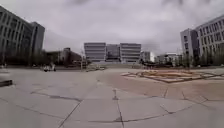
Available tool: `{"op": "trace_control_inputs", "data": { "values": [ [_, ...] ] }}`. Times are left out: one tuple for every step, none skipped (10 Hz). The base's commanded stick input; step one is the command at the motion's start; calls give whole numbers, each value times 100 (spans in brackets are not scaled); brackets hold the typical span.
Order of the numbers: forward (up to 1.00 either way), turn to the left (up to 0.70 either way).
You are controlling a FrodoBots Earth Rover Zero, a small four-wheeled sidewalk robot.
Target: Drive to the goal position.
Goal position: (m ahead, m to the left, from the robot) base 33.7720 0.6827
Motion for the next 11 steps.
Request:
{"op": "trace_control_inputs", "data": {
  "values": [
    [100, 0],
    [100, 0],
    [100, 0],
    [100, 0],
    [100, 0],
    [100, 0],
    [100, 0],
    [100, 0],
    [100, 0],
    [100, 0],
    [100, 0]
  ]
}}
